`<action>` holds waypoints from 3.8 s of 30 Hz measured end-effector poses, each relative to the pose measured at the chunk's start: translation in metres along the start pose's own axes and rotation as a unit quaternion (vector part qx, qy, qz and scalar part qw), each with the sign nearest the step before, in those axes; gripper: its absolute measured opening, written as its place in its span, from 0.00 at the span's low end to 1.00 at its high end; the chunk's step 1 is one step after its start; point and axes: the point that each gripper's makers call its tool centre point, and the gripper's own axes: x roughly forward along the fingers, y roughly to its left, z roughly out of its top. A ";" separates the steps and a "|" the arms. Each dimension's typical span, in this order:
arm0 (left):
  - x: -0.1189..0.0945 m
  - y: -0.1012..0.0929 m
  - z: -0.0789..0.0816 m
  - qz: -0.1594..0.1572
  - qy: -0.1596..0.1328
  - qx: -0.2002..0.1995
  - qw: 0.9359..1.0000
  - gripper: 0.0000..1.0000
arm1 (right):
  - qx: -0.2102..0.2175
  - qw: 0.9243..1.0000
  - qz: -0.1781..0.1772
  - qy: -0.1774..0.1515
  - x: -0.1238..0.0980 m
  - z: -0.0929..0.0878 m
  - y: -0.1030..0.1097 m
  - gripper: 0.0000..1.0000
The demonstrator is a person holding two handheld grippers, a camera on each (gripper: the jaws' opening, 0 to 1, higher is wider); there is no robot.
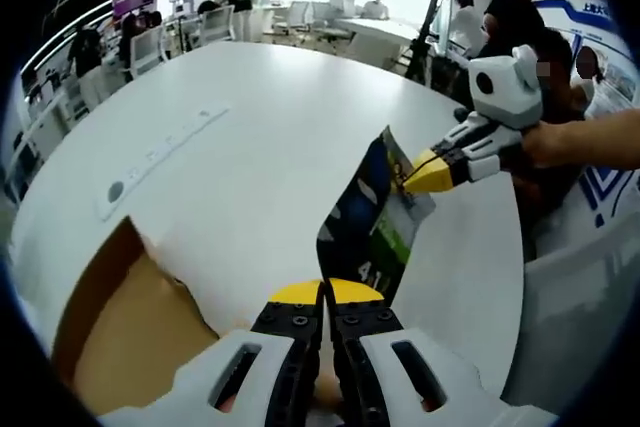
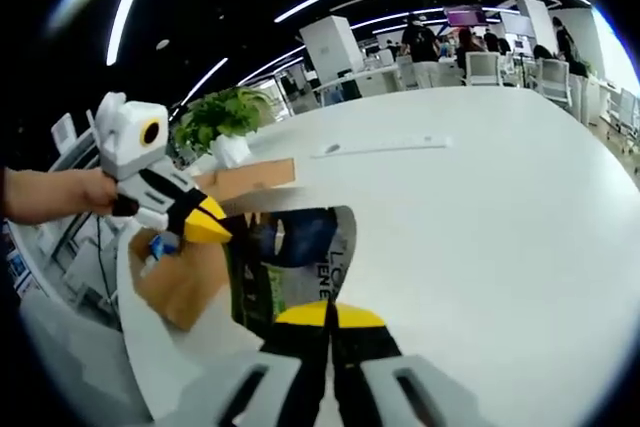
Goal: Operate the shoe box by opening the lid, removing the specified soft item, and placing it in the target area until the item is outside and the box remains undamaged.
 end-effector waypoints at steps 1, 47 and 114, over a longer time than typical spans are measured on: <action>0.002 0.001 0.000 0.004 0.003 0.006 1.000 0.00 | -0.005 1.000 -0.001 0.001 0.001 -0.001 -0.001 0.00; 0.054 0.014 -0.017 0.048 0.093 0.030 0.994 0.04 | 0.068 0.994 -0.082 0.018 0.016 -0.032 -0.028 0.00; -0.143 0.041 -0.089 0.074 -0.011 0.003 0.997 0.19 | -0.061 0.996 -0.065 0.025 0.025 0.011 0.017 0.21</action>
